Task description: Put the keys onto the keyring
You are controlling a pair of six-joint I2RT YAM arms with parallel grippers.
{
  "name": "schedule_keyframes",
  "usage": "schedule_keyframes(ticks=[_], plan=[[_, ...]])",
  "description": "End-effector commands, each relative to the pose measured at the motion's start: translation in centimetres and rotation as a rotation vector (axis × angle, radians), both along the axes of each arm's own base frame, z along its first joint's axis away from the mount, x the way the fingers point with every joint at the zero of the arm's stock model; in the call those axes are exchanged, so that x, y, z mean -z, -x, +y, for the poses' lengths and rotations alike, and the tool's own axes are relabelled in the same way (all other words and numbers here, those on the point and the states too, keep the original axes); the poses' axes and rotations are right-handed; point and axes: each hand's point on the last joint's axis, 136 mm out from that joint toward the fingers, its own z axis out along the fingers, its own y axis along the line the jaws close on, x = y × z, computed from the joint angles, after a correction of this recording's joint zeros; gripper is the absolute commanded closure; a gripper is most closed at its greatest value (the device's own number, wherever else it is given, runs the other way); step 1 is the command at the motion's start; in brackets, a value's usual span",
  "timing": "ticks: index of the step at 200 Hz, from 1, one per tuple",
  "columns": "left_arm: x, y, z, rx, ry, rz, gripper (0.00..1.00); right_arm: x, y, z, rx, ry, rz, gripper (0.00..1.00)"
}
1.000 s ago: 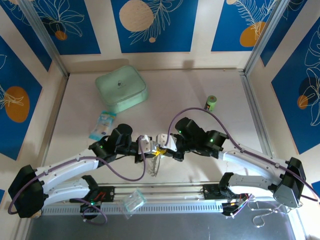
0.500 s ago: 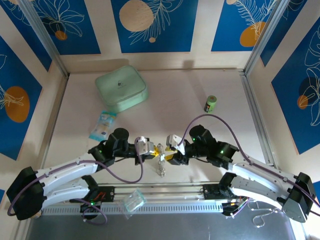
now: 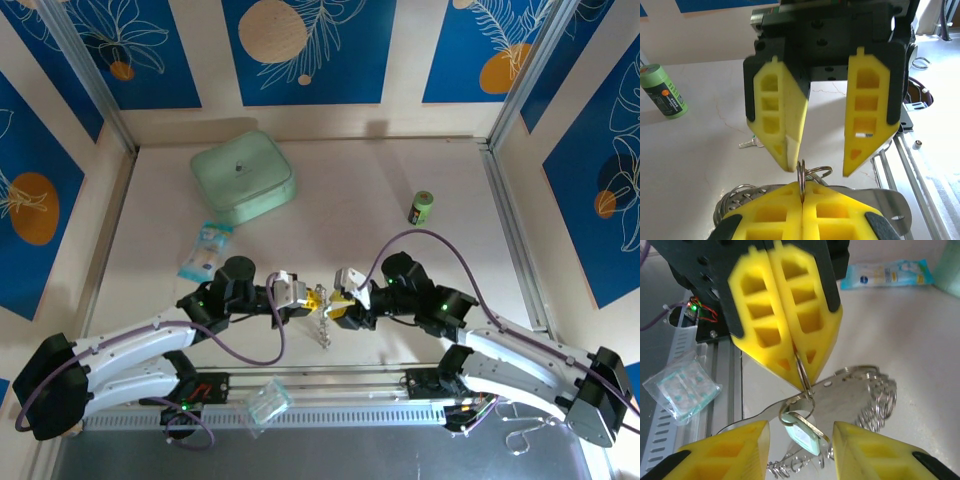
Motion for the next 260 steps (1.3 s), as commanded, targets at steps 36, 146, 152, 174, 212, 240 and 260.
schedule_keyframes(ticks=[36,146,152,174,212,240,260], plan=[[-1.3,1.3,-0.2,0.080,0.057,-0.052,1.00,-3.3,0.3,-0.3,-0.023,-0.050,-0.101,0.65],[-1.5,1.6,-0.3,0.099,0.064,-0.061,1.00,-2.5,-0.6,1.4,-0.063,-0.005,-0.083,0.78],[-1.5,1.6,-0.3,0.100,0.064,-0.061,1.00,-2.3,-0.5,1.4,-0.067,0.001,-0.076,0.78],[-1.4,1.5,-0.3,0.096,0.063,-0.056,1.00,-2.1,-0.2,1.6,-0.084,-0.004,-0.064,0.78],[-1.1,1.3,-0.2,0.083,0.042,-0.062,1.00,-2.3,-0.6,0.8,-0.038,-0.013,-0.108,0.76],[-1.0,1.3,-0.2,0.085,0.042,-0.062,1.00,-2.2,-0.3,0.1,-0.028,-0.004,-0.111,0.76],[-1.0,1.3,-0.2,0.086,0.043,-0.059,1.00,-2.2,0.5,0.3,-0.068,-0.014,-0.073,0.76]])
